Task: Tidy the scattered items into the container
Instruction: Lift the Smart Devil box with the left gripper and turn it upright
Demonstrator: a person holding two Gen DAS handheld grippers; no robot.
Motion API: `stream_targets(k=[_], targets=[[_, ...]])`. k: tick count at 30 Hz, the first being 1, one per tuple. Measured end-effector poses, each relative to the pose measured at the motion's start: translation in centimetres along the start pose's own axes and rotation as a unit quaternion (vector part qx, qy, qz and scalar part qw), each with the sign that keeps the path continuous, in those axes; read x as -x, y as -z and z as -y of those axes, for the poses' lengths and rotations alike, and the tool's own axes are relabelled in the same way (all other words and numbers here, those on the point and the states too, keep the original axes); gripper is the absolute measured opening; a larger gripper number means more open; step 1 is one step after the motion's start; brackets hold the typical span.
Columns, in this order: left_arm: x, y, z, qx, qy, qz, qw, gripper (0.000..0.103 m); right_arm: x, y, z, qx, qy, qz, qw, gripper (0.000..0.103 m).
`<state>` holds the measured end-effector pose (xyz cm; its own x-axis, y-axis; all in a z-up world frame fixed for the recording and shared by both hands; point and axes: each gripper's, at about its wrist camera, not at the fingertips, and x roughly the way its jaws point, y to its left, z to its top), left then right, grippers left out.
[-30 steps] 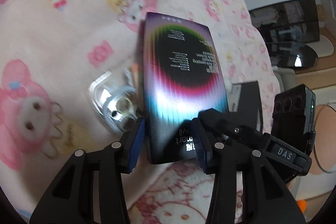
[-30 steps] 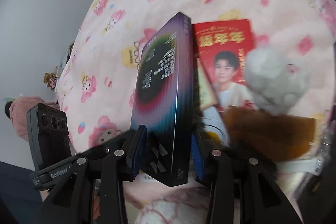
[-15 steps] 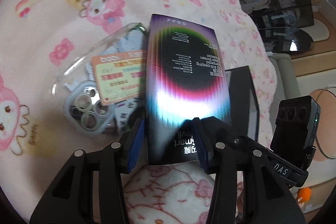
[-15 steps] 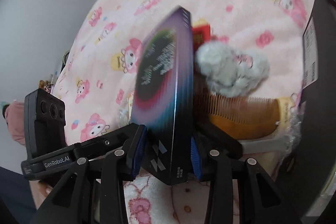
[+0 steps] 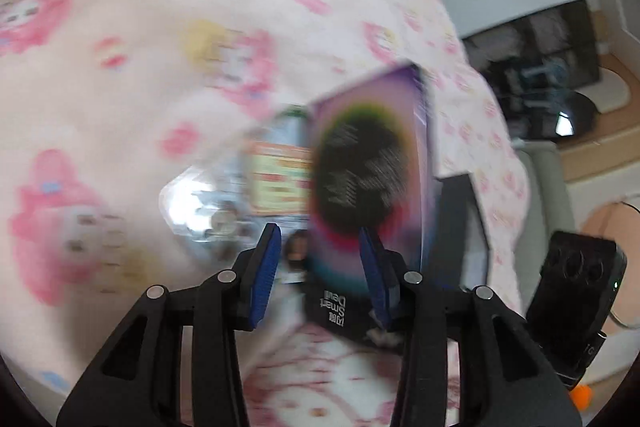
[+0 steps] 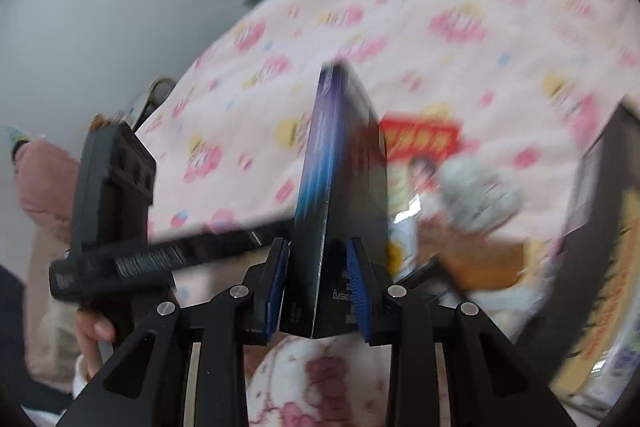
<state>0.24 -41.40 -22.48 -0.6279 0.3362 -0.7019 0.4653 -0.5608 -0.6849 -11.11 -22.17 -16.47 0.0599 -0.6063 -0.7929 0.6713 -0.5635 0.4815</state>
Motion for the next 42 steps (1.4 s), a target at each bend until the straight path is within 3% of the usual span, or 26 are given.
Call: stream_targets(k=[4, 9, 13, 17, 20, 23, 28, 31, 33, 38, 42], targets=[[1.5, 0.1, -1.4, 0.019, 0.026, 0.027, 0.9991, 0.04, -0.7, 0.2, 0.4, -0.008, -0.032, -0.011, 0.999, 0.026], [1.6, -0.4, -2.9, 0.039, 0.013, 0.04, 0.9983, 0.041, -0.1, 0.1, -0.5, 0.013, -0.035, -0.008, 0.999, 0.026], [1.4, 0.3, -4.2, 0.065, -0.029, 0.067, 0.9952, 0.041, 0.2, 0.3, 1.3, -0.018, 0.024, -0.012, 0.999, 0.026], [0.2, 0.7, -6.0, 0.075, -0.017, 0.033, 0.9965, 0.041, -1.0, 0.1, 3.3, -0.044, 0.036, -0.029, 0.998, 0.026], [0.3, 0.9, -5.9, 0.074, -0.008, 0.029, 0.9968, 0.04, -2.5, -0.5, 3.4, -0.046, 0.034, -0.04, 0.998, 0.026], [0.5, 0.6, -4.2, 0.059, 0.045, 0.014, 0.9972, 0.041, -3.3, -0.5, 3.0, -0.044, 0.032, -0.051, 0.997, 0.026], [-1.7, 0.3, 0.8, -0.008, 0.081, -0.027, 0.9963, 0.041, -0.9, -0.2, 2.5, -0.042, 0.029, -0.009, 0.999, 0.026], [-3.5, 0.3, 3.3, -0.042, 0.089, -0.05, 0.9939, 0.041, 1.5, -0.1, 2.9, -0.048, 0.069, 0.028, 0.996, 0.026], [-4.3, 0.3, 4.5, -0.064, 0.097, -0.062, 0.9913, 0.046, 3.0, 0.3, 3.7, -0.057, 0.089, 0.043, 0.993, 0.026], [-5.3, 0.2, 5.4, -0.075, 0.045, -0.074, 0.9934, 0.047, 4.6, 1.1, 4.7, -0.075, 0.099, 0.056, 0.991, 0.028], [-4.5, 1.2, 4.0, -0.05, 0.01, -0.066, 0.9965, 0.047, 2.4, 1.7, 5.3, -0.073, 0.099, 0.012, 0.992, 0.029]])
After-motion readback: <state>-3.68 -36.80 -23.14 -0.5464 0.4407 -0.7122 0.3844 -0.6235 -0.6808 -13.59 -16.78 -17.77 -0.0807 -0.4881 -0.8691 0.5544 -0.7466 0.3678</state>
